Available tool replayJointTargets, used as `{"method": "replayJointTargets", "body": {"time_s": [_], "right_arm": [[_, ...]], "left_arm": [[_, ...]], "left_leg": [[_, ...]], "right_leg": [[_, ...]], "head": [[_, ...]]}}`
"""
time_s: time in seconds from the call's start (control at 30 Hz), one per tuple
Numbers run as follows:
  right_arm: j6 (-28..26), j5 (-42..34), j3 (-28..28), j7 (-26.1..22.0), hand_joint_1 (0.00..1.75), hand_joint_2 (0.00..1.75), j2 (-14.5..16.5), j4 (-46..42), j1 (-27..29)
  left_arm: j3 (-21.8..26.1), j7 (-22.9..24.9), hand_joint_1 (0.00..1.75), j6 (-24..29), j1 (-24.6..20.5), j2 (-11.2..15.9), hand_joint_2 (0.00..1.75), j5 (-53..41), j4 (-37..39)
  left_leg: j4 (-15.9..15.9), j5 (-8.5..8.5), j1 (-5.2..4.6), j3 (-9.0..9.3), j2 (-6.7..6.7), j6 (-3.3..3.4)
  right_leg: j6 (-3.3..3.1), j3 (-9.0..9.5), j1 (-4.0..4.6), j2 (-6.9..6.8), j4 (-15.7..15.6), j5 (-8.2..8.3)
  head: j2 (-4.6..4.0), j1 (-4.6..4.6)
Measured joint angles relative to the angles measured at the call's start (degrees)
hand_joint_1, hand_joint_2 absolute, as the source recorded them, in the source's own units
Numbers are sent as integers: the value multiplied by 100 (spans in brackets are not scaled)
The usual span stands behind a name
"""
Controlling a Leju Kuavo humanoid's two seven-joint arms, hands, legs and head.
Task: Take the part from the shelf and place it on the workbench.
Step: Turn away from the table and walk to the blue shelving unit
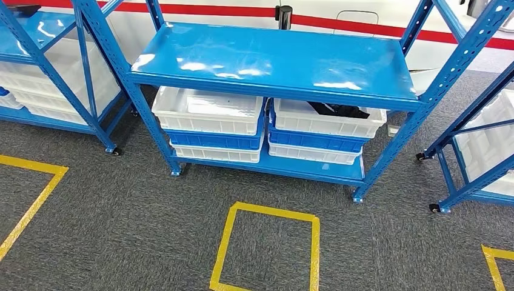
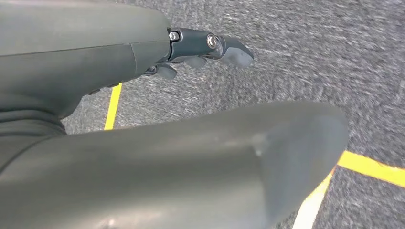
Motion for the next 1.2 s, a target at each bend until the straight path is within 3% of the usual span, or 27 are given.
{"method": "replayJointTargets", "body": {"time_s": [0.07, 0.13, 0.17, 0.2, 0.23, 0.27, 0.33, 0.4, 0.53, 0.6, 0.67, 0.7, 0.73, 0.77, 0.87, 0.93, 1.0, 1.07, 1.13, 1.2], "right_arm": [[-5, 1, 0, 9, 0, 0, -6, 0, -6], [-7, 0, 0, 29, 0, 0, -15, 0, -10], [-7, -2, -1, 40, 0, 0, -16, 0, -4], [-8, -4, -1, 46, 0, 0, -19, 0, 4], [-9, -5, -2, 50, 0, 0, -23, 0, 13], [-10, -7, -3, 52, 0, 0, -28, 0, 19], [-13, -7, -4, 52, 0, 0, -42, 0, 14], [-13, -7, -4, 52, 0, 0, -43, -1, 2], [-13, -7, -4, 52, 0, 0, -40, 0, 3], [-13, -7, -4, 52, 0, 0, -33, 0, 1], [-14, -7, -4, 52, 0, 0, -27, 0, 6], [-15, -7, -4, 52, 0, 0, -26, 0, 12], [-17, -4, -4, 52, 0, 0, -27, 0, 17], [-21, 1, -5, 50, 0, 0, -27, 0, 21], [-22, 39, -6, -5, 0, 0, -13, -2, 19], [-13, 55, -6, -60, 0, 0, 0, -2, 19], [-24, 62, -6, -85, 0, 0, 9, -2, 20], [-83, 78, -8, -72, 0, 87, 3, -3, 22], [-138, 87, -11, -51, 0, 175, -9, -3, 23], [-140, 73, -22, -42, 0, 175, -15, -2, 45]], "left_arm": [[0, 13, 0, 23, 0, -15, 0, -5, 0], [0, 31, 0, 42, 2, -22, 0, -13, 0], [0, 45, 0, 50, 4, -22, 0, -19, 0], [0, 62, 0, 57, 6, -25, 0, -24, 0], [0, 83, 0, 62, 7, -29, 0, -28, 0], [0, 101, 0, 66, 8, -36, 0, -30, 0], [0, 122, 0, 72, 6, -51, 0, -30, 0], [0, 128, 0, 79, 3, -56, 0, -30, 0], [0, 134, 0, 97, 3, -53, 0, -30, 0], [0, 134, 0, 105, 4, -51, 0, -30, 0], [0, 134, 0, 108, 5, -51, 0, -30, 0], [0, 133, 0, 108, 8, -52, 0, -30, 0], [0, 127, 0, 109, 11, -52, 0, -30, 0], [0, 116, 0, 113, 14, -53, 0, -30, 0], [-1, 42, 0, 112, 15, -49, 0, -30, 0], [-3, -26, 0, 72, 15, -43, 0, -33, 0], [-3, -68, 0, 36, 22, -43, 87, -33, 0], [-3, -84, 0, 30, 30, -52, 175, -31, 0], [-3, -74, 0, 18, 35, -59, 175, -13, 0], [-6, -40, 0, -11, 48, -58, 175, 10, -1]], "left_leg": [[-130, 102, 22, 28, 32, 92], [-178, 152, 25, 9, 67, 137], [-175, 160, 17, -10, 83, 138], [-172, 165, 9, -24, 97, 133], [-167, 170, 5, -32, 105, 126], [-156, 171, 5, -35, 112, 115], [-90, 145, -7, -53, 120, 66], [-2, 90, -29, -88, 126, -15], [136, -3, 23, -134, 117, -132], [630, -333, 56, -340, 92, -199], [1429, -734, 67, -700, 81, -253], [1705, -821, 71, -831, 81, -262], [1761, -784, 74, -858, 81, -255], [1572, -636, 75, -765, 80, -232], [409, -105, 42, -185, 51, -91], [117, -46, -4, -55, 47, -14], [56, -6, -15, -53, 63, 48], [-76, 84, 3, -16, 84, 115], [-146, 143, -2, -19, 105, 154], [-140, 157, -18, -52, 113, 159]], "right_leg": [[-7, -160, 27, -58, 289, -173], [-67, -526, 20, -113, 1043, -548], [-66, -702, 10, -123, 1426, -700], [-40, -803, -3, -131, 1668, -779], [9, -782, -14, -138, 1676, -758], [71, -634, -28, -152, 1433, -650], [161, -153, -53, -212, 555, -360], [125, 102, -55, -241, 43, -211], [-47, 122, -65, -215, 21, -161], [-107, 140, -89, -207, 19, -130], [-129, 118, -69, -203, 22, -121], [-130, 110, -59, -200, 23, -120], [-130, 110, -48, -193, 23, -120], [-129, 115, -38, -182, 24, -120], [-120, 131, 1, -146, 19, -117], [-88, 117, 8, -143, 13, -110], [-30, 100, 18, -150, 1, -102], [-18, -10, 43, -161, 186, -216], [-69, -330, 39, -168, 829, -538], [-71, -679, 14, -170, 1569, -822]], "head": [[0, 16], [0, 41], [1, 49], [0, 54], [0, 56], [0, 57], [-1, 58], [0, 49], [0, 39], [1, 22], [0, 7], [0, 7], [-1, 8], [-1, 8], [-1, 11], [-1, 5], [0, -6], [0, 5], [0, 35], [0, 56]]}}
